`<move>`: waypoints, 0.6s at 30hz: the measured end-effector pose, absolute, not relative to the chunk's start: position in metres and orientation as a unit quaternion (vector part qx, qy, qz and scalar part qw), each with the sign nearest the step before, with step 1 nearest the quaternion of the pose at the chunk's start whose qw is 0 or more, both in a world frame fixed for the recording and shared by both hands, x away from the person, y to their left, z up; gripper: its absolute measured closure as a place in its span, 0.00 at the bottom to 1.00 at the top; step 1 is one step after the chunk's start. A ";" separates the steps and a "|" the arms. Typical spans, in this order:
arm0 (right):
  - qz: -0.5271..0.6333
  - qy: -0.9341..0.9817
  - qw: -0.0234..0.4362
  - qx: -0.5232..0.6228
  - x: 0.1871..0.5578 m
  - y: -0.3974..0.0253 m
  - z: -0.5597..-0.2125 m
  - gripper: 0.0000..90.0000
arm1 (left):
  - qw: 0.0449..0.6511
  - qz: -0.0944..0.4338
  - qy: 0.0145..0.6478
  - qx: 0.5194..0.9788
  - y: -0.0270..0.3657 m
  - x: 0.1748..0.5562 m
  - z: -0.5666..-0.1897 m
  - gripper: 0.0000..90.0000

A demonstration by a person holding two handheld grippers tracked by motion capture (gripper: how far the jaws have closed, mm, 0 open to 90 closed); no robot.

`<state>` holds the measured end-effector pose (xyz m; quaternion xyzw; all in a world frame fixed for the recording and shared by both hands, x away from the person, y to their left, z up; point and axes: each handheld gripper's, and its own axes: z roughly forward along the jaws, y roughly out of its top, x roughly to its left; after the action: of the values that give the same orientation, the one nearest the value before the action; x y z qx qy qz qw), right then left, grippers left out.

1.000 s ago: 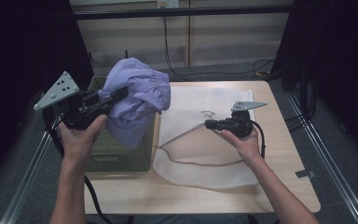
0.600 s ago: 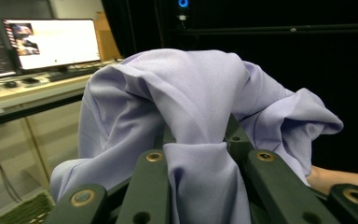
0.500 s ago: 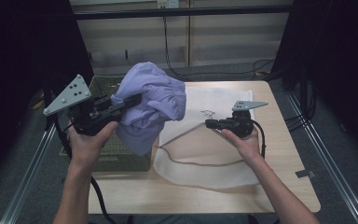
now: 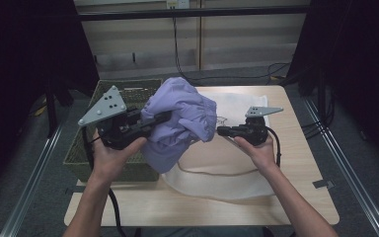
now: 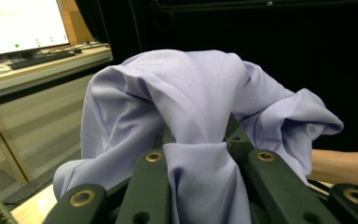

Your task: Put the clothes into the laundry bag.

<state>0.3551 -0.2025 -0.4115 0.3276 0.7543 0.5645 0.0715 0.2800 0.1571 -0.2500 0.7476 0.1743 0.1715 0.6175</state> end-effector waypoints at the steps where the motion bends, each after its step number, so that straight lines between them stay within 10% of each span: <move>1: 0.564 0.754 0.071 0.328 0.355 -0.203 -0.412 1.00 | 0.617 0.171 0.172 0.749 0.154 0.280 -0.251 0.86; 18: 0.565 0.752 0.072 0.330 0.354 -0.203 -0.411 1.00 | 0.560 0.146 0.162 0.799 0.119 0.278 -0.293 0.86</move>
<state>0.3540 -0.2031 -0.4113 0.3304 0.7523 0.5655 0.0715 0.2785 0.1185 -0.2929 0.7990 0.1625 0.1461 0.5602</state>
